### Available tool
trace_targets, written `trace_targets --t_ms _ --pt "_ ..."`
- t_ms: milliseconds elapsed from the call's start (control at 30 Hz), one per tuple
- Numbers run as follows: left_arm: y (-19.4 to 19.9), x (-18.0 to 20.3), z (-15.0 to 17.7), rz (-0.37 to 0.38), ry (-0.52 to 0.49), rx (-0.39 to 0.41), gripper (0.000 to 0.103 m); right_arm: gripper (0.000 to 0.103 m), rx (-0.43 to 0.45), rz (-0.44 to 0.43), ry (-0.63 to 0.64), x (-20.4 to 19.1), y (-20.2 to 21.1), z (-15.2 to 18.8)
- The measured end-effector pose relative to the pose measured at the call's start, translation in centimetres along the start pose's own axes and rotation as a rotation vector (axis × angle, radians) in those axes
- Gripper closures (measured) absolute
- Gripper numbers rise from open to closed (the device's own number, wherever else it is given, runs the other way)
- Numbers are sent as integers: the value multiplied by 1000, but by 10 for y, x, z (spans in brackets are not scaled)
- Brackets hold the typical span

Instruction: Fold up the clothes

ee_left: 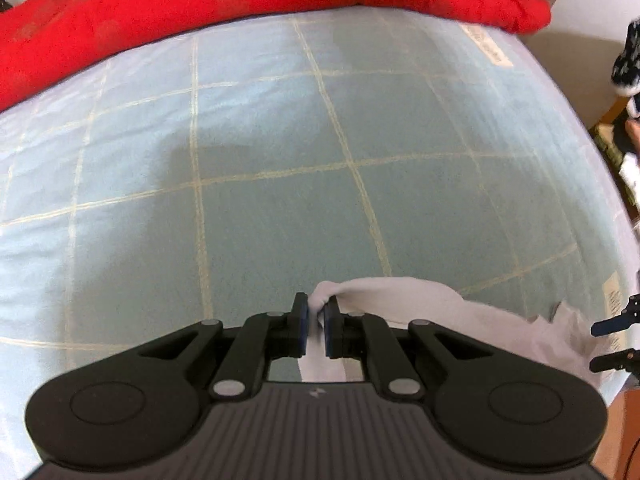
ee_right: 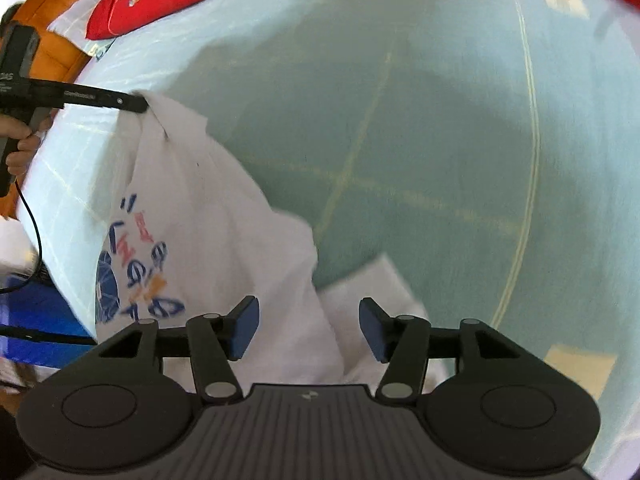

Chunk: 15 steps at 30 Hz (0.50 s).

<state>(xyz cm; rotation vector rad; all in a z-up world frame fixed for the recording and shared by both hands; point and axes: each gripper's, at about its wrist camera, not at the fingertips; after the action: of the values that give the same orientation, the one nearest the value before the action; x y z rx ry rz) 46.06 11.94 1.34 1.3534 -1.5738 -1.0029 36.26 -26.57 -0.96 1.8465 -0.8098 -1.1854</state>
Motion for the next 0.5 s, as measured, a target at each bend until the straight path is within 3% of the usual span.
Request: trace_targets --t_ms 133,300,333,433,500 --pt "9 5 6 -33 77 -26 97 41 -39 -81 -16 12 -19 14" --pt "16 7 19 -35 92 -50 97 38 -87 -167 -29 9 -41 15" --pt "18 7 21 -36 95 -55 97 42 -98 -184 -34 7 -44 14" --pt "16 3 25 -20 59 -62 97 93 -113 -189 -69 -3 -43 8" --pt "16 -5 24 3 50 -71 97 96 -102 -123 -81 -13 -36 3"
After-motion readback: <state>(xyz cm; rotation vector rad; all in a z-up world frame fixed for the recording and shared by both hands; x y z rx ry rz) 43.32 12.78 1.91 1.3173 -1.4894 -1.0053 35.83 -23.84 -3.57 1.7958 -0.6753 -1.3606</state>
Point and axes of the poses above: each gripper's, at about its wrist camera, not at the fingertips, and y roughly against the way its jaws point, x to its right, z to its underside, and after that the axes turned 2 degrees about x, right-handed
